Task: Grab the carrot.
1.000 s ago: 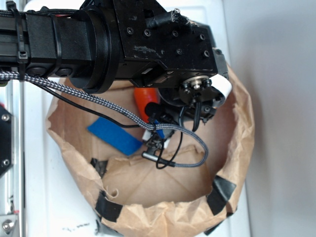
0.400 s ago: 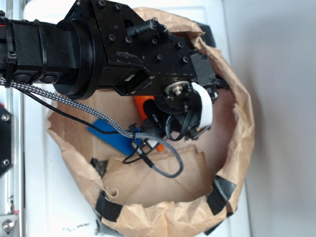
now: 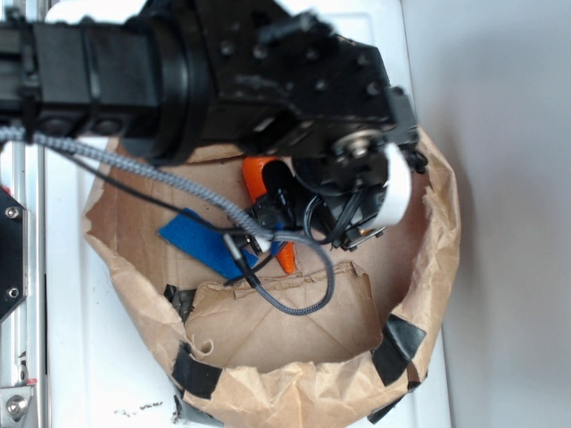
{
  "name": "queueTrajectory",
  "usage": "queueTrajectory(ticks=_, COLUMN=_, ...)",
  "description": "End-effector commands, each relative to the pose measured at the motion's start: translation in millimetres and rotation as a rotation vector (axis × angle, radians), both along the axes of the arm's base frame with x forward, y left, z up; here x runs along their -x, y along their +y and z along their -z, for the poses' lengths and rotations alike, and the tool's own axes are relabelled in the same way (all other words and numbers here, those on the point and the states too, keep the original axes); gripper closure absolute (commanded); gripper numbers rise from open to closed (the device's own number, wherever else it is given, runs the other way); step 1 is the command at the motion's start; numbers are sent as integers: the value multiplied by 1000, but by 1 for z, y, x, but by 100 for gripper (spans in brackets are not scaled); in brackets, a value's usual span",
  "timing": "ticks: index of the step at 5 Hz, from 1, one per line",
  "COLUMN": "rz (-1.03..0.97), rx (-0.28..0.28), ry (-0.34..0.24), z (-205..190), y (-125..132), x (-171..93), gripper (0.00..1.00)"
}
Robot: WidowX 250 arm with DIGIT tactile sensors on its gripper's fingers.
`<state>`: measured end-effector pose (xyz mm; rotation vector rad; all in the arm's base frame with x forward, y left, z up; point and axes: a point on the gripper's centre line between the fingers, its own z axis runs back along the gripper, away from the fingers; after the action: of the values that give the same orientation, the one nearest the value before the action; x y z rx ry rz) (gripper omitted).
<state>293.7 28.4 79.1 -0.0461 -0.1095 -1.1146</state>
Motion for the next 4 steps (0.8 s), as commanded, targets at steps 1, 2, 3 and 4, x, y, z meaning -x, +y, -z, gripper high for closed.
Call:
queueTrajectory(ticks=1, rz=23, rx=-61, ry=-86, z=-4, y=22, x=18, gripper=0)
queueTrajectory(ticks=2, rz=40, rx=-98, ry=-115, z=14, y=22, x=29, gripper=0)
queueTrajectory(ticks=3, rz=26, rx=-136, ry=-116, z=36, y=16, x=31, gripper=0)
queueTrajectory(ticks=4, rz=11, rx=-145, ry=-99, z=52, y=6, x=25, gripper=0)
